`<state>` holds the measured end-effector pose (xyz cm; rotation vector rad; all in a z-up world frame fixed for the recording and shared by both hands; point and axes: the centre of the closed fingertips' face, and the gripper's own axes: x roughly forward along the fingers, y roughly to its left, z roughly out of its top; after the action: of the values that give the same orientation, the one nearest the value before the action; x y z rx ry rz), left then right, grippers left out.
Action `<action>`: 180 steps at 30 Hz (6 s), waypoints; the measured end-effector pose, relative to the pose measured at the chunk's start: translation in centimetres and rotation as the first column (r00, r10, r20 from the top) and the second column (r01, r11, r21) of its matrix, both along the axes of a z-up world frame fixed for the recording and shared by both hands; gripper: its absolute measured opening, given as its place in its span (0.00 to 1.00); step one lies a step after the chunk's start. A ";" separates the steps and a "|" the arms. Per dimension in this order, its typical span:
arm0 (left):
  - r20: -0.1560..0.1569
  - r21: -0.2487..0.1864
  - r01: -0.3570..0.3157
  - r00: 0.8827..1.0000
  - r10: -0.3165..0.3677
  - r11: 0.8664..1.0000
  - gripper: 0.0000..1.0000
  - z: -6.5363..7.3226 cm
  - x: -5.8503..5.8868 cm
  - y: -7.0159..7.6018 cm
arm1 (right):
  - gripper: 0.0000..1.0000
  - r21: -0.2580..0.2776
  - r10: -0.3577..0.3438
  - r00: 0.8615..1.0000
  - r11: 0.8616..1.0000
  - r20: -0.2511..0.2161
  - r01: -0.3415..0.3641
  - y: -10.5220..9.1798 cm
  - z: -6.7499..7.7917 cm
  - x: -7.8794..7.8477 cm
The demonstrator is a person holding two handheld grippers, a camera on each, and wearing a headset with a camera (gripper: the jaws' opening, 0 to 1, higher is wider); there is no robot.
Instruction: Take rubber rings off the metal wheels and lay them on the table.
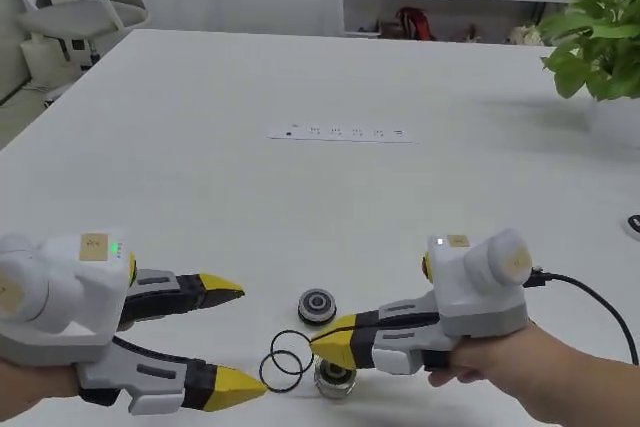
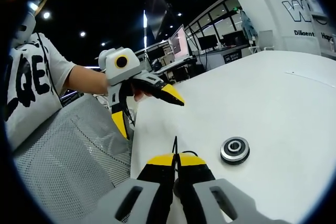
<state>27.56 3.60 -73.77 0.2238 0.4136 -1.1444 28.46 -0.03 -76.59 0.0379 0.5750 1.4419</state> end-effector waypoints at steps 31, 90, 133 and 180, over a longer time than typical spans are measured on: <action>-0.015 -0.010 -0.090 0.996 0.090 0.996 0.62 -0.1 0.4 2.0 | 0.05 -0.124 0.043 0.996 0.992 0.074 -0.034 0.8 -2.5 0.1; -0.077 0.033 -0.068 0.995 0.071 0.997 0.40 -3.9 7.2 -3.6 | 0.20 -0.139 -0.180 0.971 0.969 0.157 0.202 -3.0 -3.4 6.6; -0.014 0.142 -0.048 0.999 0.051 0.989 0.14 -5.4 8.1 -5.9 | 0.20 -0.140 -0.184 0.969 0.968 0.163 0.207 -2.2 -4.1 6.9; 0.000 0.159 -0.081 0.997 0.082 0.984 0.12 -5.8 7.4 -6.7 | 0.00 -0.100 -0.285 0.958 0.955 -0.028 0.281 -4.5 -3.9 6.8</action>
<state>35.01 -3.06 -79.53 0.3393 0.5165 -1.0332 35.29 -4.57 -80.47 0.0731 0.6447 1.1358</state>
